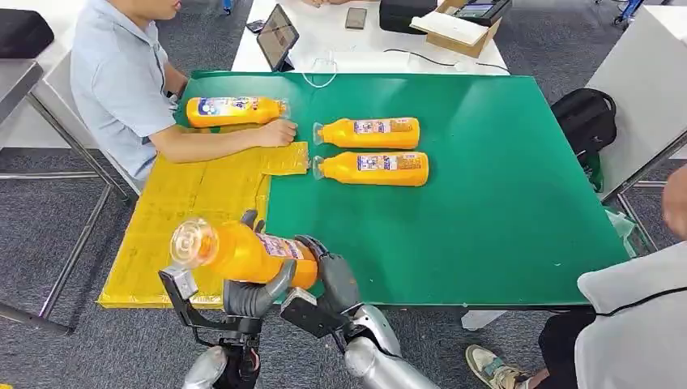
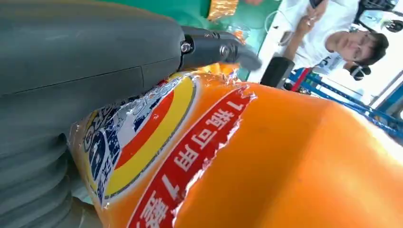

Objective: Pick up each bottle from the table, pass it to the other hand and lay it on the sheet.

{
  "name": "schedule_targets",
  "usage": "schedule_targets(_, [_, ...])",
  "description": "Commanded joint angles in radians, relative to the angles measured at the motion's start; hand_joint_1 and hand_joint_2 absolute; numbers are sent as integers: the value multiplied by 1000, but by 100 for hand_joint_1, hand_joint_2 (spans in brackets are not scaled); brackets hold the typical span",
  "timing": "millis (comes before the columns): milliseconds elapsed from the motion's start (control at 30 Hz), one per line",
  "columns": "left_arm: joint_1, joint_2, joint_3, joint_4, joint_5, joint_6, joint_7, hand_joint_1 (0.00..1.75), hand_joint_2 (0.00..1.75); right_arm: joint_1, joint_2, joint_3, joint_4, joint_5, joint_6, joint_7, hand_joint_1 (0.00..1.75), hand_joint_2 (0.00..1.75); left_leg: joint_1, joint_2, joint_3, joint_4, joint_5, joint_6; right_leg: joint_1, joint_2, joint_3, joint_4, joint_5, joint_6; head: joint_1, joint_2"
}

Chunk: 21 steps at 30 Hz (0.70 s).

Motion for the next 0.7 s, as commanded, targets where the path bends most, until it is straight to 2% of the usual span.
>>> schedule_targets(33, [-50,13,-31,41,84,-58,38,175,175,-9,2,156,10,-13,63,-21,0,175,1,0,2,0,-1,-1,1,-1,2,0,-1,-2,0,0])
schedule_targets(67, [-49,18,-27,38,116,-85,61,175,175,4,-2,162,-3,-6,33,-44,0,0,2,0,2,0,-1,-2,2,-1,3,0,-1,-3,0,0])
schedule_targets(100, [-44,22,-13,29,133,-99,59,175,175,21,-11,173,-31,16,-29,-93,0,0,2,0,3,1,-2,-2,3,-1,4,0,-2,-4,0,0])
schedule_targets(200, [-7,36,34,-20,174,-166,58,175,175,55,-34,193,-111,6,-47,-103,0,0,1,1,2,0,-1,-2,2,0,2,-1,-1,-2,0,0])
schedule_targets(267, [42,1,92,-84,228,-205,88,175,175,70,-56,201,-167,11,-67,-103,0,0,1,2,2,1,-2,-2,2,1,2,0,-1,-2,0,0])
schedule_targets(367, [62,-8,148,-128,209,-201,79,175,175,84,-75,196,-222,-10,-60,-124,0,0,1,1,1,1,-1,-1,1,0,1,0,-1,-2,0,0])
schedule_targets(400, [74,-9,176,-148,195,-213,73,175,175,106,-86,193,-264,20,-121,-162,0,0,2,1,2,2,-3,-2,2,0,2,1,-2,-3,0,0])
schedule_targets(433, [70,-4,181,-147,222,-243,97,175,175,142,-127,215,-423,116,-245,-178,0,0,1,1,1,1,-1,-1,1,0,1,0,-1,-2,0,0])
schedule_targets(533, [64,-3,204,-140,188,-221,85,175,175,191,-153,215,-514,117,-245,-178,0,0,1,0,0,1,-1,-1,1,-1,0,1,-1,-2,0,0])
schedule_targets(600, [60,2,238,-135,103,-157,52,175,175,272,-149,126,-648,235,-245,-178,0,0,1,-1,0,1,-1,-2,2,-2,1,0,-2,-3,0,0])
schedule_targets(700, [44,35,317,-107,-30,-61,12,175,175,360,-173,19,-771,236,-245,-178,0,0,1,-2,0,0,0,-1,1,-3,0,0,-1,-2,1,0])
